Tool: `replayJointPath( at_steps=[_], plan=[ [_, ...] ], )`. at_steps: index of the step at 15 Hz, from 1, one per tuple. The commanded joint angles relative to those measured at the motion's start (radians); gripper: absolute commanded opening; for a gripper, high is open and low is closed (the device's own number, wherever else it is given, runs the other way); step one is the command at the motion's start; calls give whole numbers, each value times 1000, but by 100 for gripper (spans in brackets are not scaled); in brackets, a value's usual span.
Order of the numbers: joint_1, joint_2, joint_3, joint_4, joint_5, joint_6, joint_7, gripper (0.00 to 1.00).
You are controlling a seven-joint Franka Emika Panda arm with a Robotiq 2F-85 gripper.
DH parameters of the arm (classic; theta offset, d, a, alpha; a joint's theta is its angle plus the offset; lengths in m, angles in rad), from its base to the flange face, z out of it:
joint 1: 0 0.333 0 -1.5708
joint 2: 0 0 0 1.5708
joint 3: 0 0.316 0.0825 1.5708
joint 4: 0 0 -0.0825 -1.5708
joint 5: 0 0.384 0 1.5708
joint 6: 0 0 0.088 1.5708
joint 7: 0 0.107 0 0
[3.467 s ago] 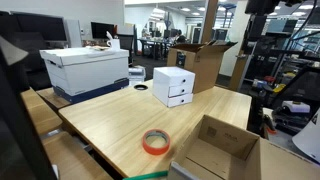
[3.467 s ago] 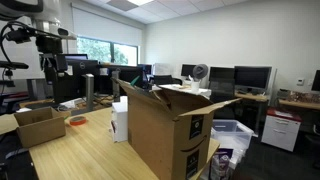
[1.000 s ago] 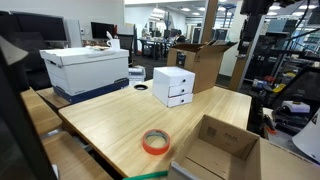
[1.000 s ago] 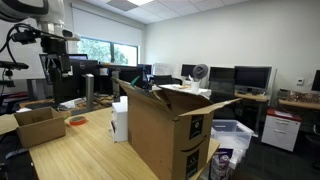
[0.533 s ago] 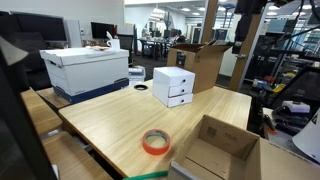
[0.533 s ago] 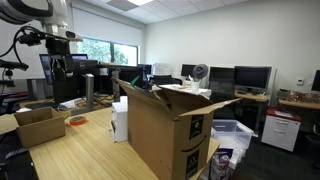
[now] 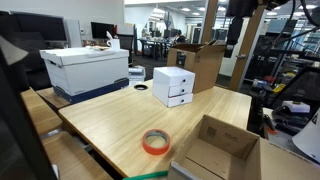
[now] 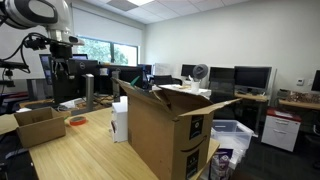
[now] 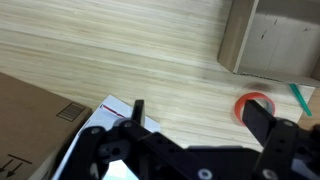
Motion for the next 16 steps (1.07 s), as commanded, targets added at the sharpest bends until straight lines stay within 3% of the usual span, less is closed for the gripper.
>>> replayJointPath(
  at_steps=[1, 11, 16],
  plan=[
    [33, 50, 5, 24, 32, 16, 1, 100],
    [162, 111, 78, 20, 112, 23, 0, 100],
    [164, 134, 108, 23, 111, 35, 48, 100]
  ],
)
